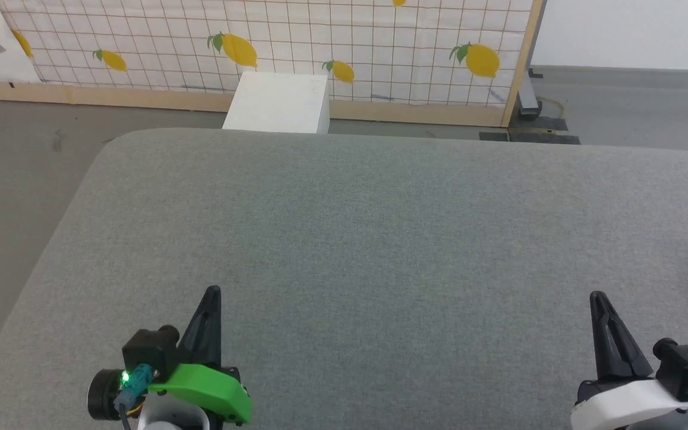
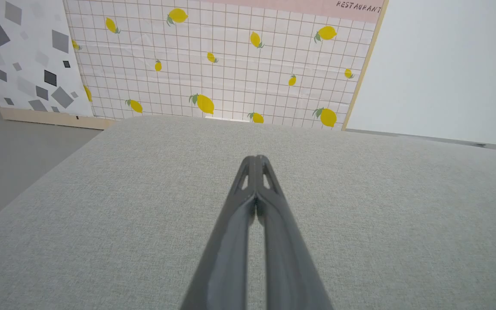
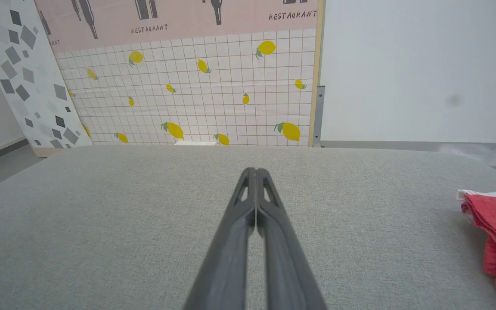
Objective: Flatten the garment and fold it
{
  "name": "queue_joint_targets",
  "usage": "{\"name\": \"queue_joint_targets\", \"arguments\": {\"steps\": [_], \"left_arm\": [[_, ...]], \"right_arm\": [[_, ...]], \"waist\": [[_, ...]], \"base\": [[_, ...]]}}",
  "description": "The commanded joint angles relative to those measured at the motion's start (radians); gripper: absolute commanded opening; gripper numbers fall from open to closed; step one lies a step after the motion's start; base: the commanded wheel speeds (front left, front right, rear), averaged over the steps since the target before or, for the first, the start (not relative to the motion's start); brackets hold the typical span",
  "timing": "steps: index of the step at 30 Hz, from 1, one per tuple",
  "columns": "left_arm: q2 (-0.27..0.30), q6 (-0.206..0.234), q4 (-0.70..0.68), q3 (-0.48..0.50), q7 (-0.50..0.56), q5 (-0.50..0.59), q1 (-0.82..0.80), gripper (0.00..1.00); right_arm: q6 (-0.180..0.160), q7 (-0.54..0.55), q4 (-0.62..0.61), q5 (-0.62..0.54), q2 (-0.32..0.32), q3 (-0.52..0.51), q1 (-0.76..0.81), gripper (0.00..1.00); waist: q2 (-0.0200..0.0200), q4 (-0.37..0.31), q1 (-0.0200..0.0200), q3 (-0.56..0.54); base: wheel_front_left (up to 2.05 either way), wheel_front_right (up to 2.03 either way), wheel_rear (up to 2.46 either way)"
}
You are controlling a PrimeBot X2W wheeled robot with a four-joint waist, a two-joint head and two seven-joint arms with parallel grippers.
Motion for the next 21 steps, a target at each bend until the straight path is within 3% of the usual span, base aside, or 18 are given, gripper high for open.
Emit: {"name": "queue_joint_targets", "arguments": {"steps": [1,21], "left_arm": [[-0.001,0.007,-0.009,0.005,0.006,0.010,0.004,0.00],[-0.002,0.023,-0.042,0.017,0.046,0.042,0.008,0.00]], "right_arm": [[0.000,0.007,-0.007,-0.011,0.000,0.005,-0.016,0.00],[-0.001,0.042,-0.017,-0.031,0.001,0.022,-0.032,0.00]], "waist": [[0.0000,-0.001,0.0000,0.001],[0.0000,-0.007,0.0000,0.008]], "base": [[0.00,0.00,0.00],[0.00,0.00,0.00]]}}
